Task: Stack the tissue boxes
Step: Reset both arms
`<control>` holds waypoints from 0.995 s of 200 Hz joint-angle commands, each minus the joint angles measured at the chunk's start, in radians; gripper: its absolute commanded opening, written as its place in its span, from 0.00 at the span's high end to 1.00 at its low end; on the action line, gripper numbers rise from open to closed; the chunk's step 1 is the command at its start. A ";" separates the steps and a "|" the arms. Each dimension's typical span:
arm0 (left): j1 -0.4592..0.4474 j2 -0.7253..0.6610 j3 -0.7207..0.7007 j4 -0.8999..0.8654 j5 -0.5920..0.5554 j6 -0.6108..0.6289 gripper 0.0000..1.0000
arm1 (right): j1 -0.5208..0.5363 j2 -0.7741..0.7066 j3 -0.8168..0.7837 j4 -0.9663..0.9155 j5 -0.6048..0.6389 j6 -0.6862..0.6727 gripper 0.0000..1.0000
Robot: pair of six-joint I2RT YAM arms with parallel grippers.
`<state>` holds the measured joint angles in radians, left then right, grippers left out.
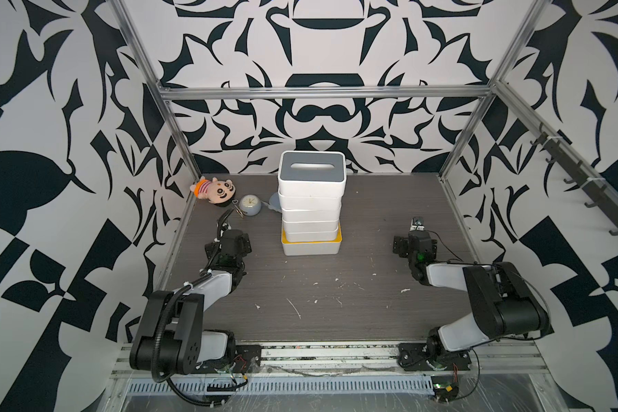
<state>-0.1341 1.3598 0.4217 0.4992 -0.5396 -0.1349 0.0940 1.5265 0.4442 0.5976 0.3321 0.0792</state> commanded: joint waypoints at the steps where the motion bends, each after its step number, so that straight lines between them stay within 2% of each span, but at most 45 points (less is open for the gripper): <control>1: 0.005 0.038 -0.084 0.364 0.083 0.137 0.01 | -0.017 -0.006 -0.078 0.281 -0.128 -0.047 0.00; 13: 0.021 0.043 -0.124 0.431 0.136 0.154 0.01 | -0.017 0.048 -0.124 0.431 -0.193 -0.071 0.00; 28: 0.071 0.077 -0.136 0.475 0.232 0.126 0.01 | -0.017 0.025 -0.084 0.305 -0.199 -0.064 0.00; 39: 0.106 0.139 -0.124 0.503 0.317 0.115 0.01 | -0.017 0.042 -0.099 0.370 -0.184 -0.065 0.00; 48: 0.126 0.210 -0.106 0.552 0.363 0.117 0.01 | -0.017 0.035 -0.098 0.346 -0.155 -0.054 0.00; 55: 0.140 0.222 -0.098 0.567 0.364 0.106 0.01 | -0.017 0.031 -0.099 0.345 -0.149 -0.045 0.00; 60: 0.151 0.200 -0.086 0.497 0.376 0.088 0.01 | -0.017 0.035 -0.103 0.359 -0.114 -0.044 0.00; 72: 0.183 0.180 -0.029 0.350 0.374 0.037 0.01 | -0.016 0.035 -0.111 0.373 -0.117 -0.047 0.00; 85: 0.205 0.201 -0.048 0.427 0.395 0.025 0.01 | -0.016 0.039 -0.107 0.373 -0.128 -0.056 0.00; 101: 0.205 0.179 -0.037 0.364 0.395 0.017 0.01 | -0.016 0.038 -0.107 0.373 -0.129 -0.056 0.00; 199: 0.203 0.200 -0.032 0.384 0.402 0.026 0.01 | -0.016 0.037 -0.107 0.371 -0.129 -0.056 0.00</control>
<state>0.0689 1.5547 0.3748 0.8703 -0.1520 -0.1047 0.0742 1.5768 0.3389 0.9241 0.1947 0.0288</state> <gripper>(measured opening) 0.992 0.998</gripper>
